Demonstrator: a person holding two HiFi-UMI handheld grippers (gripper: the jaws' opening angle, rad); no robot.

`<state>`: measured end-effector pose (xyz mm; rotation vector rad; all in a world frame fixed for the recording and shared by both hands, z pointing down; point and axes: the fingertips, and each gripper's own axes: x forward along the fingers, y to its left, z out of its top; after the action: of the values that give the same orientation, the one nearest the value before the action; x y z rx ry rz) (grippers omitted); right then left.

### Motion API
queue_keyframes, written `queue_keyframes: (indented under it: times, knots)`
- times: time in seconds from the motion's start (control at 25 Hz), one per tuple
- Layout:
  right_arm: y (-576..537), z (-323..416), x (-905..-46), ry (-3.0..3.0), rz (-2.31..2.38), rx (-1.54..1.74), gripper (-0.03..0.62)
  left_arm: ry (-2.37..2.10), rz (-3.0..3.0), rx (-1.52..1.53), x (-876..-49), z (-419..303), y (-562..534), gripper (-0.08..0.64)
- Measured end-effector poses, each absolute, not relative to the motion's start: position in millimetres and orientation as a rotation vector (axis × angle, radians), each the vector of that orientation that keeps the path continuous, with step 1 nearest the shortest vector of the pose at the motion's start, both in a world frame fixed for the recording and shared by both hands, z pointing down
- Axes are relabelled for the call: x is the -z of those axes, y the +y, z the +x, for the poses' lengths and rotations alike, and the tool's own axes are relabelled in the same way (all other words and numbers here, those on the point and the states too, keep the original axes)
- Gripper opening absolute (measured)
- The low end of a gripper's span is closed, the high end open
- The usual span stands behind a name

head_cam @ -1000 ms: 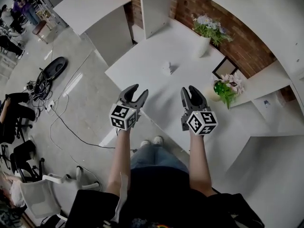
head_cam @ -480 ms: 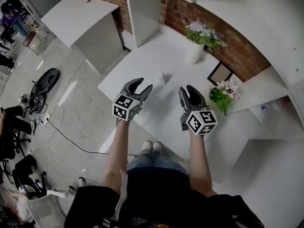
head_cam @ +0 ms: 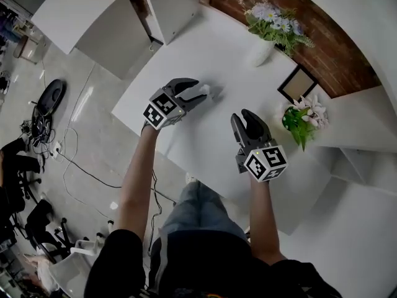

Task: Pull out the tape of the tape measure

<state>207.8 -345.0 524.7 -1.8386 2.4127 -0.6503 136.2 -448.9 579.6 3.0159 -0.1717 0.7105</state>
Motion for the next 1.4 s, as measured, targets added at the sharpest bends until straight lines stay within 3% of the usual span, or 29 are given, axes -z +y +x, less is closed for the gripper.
queue_keyframes:
  times: [0.36, 0.44, 0.88, 1.4]
  knots:
    - [-331.4, 195.5, -560.9, 2.459, -1.821, 0.766, 0.123, 0.329, 2.980, -0.959, -620.0, 162.9, -445.0, 0.186]
    - [-328.2, 197.5, -562.6, 2.453, -1.830, 0.775, 0.124, 0.367, 2.974, -0.968, -620.3, 162.8, -441.3, 0.138]
    - [-328.1, 203.3, -564.6, 2.522, -1.854, 0.751, 0.124, 0.309, 2.976, -0.887, -603.3, 150.6, -412.4, 0.120]
    - [-322.5, 158.5, -553.7, 3.133, -1.650, 0.603, 0.144, 0.247, 3.048, -0.840, -545.1, 132.2, -344.6, 0.117]
